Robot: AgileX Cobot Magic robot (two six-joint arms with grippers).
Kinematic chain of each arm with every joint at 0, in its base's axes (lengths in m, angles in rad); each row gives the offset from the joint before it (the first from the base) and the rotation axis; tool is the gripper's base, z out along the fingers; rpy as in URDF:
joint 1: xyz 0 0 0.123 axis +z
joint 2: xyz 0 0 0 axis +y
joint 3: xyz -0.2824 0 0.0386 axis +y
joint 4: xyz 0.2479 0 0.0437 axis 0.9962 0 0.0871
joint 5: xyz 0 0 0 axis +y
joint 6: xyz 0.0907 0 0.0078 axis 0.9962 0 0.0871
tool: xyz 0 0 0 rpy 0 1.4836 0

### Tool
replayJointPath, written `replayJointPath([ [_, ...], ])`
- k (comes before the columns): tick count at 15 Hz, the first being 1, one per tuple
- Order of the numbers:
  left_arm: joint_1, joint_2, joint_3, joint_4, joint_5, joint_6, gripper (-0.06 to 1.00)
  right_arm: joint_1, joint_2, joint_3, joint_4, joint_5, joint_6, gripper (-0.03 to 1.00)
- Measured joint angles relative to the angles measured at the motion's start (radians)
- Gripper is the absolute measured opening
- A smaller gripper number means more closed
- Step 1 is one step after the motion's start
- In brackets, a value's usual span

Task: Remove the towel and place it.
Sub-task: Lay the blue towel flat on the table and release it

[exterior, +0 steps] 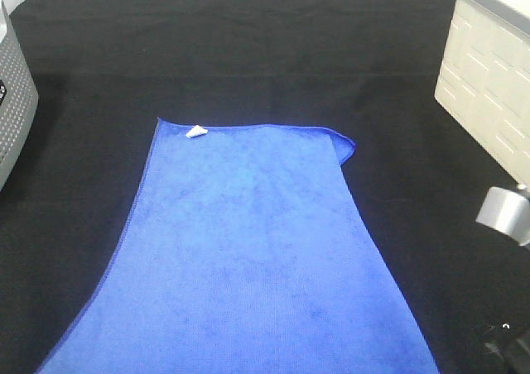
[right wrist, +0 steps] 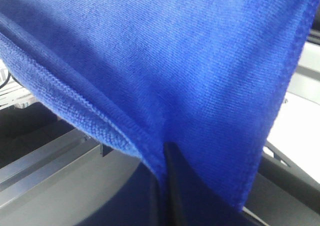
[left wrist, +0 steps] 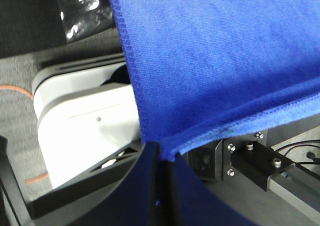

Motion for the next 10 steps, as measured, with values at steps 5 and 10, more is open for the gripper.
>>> replayJointPath([
  [5, 0.000, 0.176, 0.000, -0.012, 0.000, -0.003, 0.00, 0.000, 0.150, 0.000, -0.027, -0.003, -0.009, 0.00],
  [10, 0.000, 0.288, 0.000, -0.012, -0.001, -0.006, 0.00, 0.000, 0.359, 0.000, -0.022, -0.015, -0.056, 0.00],
])
